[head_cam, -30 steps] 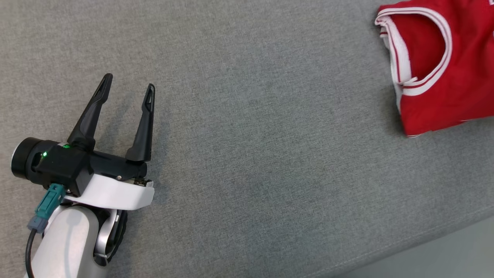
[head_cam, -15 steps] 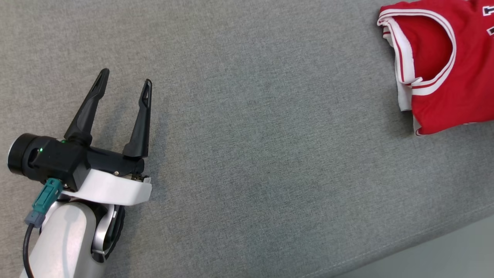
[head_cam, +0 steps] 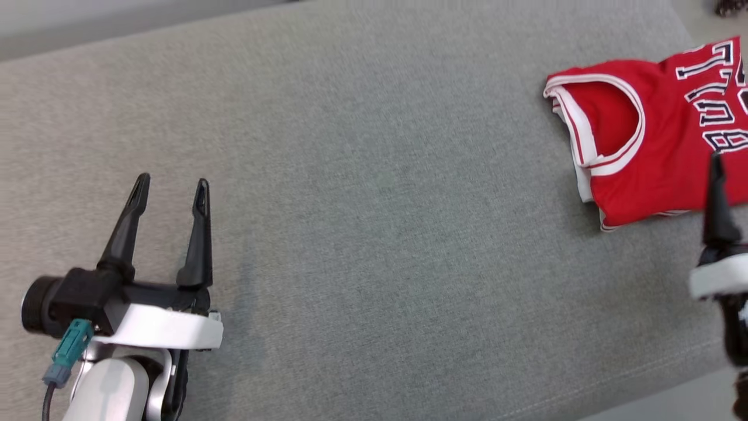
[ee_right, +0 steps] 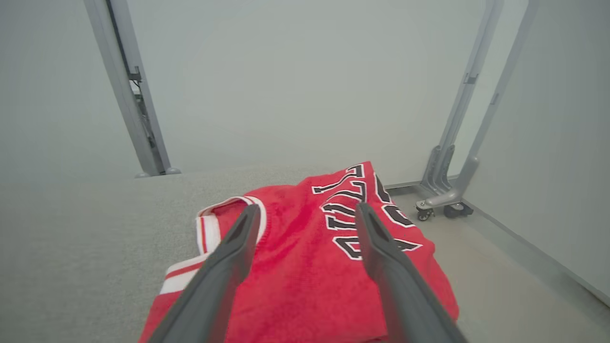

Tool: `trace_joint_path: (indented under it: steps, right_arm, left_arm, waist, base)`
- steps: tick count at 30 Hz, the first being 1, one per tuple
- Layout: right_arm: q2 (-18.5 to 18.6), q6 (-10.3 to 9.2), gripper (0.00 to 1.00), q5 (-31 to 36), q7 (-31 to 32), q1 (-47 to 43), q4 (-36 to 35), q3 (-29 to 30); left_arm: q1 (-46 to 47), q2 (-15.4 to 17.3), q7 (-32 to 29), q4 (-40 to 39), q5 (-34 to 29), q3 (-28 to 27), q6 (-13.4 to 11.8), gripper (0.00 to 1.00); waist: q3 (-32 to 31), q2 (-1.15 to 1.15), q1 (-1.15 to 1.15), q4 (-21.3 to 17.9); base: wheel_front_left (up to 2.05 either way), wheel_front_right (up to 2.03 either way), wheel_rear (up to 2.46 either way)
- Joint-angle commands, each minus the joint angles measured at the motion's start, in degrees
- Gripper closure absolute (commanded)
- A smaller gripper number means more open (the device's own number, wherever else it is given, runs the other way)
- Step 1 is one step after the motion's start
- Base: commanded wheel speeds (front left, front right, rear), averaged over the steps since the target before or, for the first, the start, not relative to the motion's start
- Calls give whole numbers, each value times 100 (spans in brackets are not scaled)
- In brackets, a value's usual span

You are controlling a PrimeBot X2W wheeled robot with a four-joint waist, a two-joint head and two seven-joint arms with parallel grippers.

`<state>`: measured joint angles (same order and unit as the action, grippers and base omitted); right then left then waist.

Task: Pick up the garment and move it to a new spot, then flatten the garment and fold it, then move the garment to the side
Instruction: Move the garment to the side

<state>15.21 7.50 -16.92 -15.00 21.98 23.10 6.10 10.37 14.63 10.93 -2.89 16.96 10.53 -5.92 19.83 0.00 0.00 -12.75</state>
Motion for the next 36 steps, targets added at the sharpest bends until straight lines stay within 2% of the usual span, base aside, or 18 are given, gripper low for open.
trace_joint_path:
  steps: [1,8,14,24,36]
  right_arm:
    - [-16,-2,0,-57,-29,-137,-140,-38]
    - [-436,-2,0,-73,255,-1128,-1619,-443]
    - [-640,-2,0,122,753,-1667,-2406,-700]
    - [-818,-2,0,271,1331,-2521,-2829,-619]
    - [-814,-2,0,344,1649,-2965,-3081,-379]
  left_arm:
    - [-64,-8,28,9,24,-23,-33,0]
    - [-493,-63,136,57,206,-154,-151,0]
    - [-939,-15,123,27,254,-186,-209,0]
    - [-1599,57,-31,-25,331,-97,-266,0]
    - [-1948,203,-230,-177,354,-145,-378,0]
  waist:
    - [-247,0,0,173]
    - [-835,0,0,555]
    - [-1310,0,0,804]
    - [-2133,0,0,1063]
    - [-2368,0,0,1149]
  base:
    - [0,0,0]
    - [0,0,0]
    - [0,0,0]
    - [0,0,0]
    - [0,0,0]
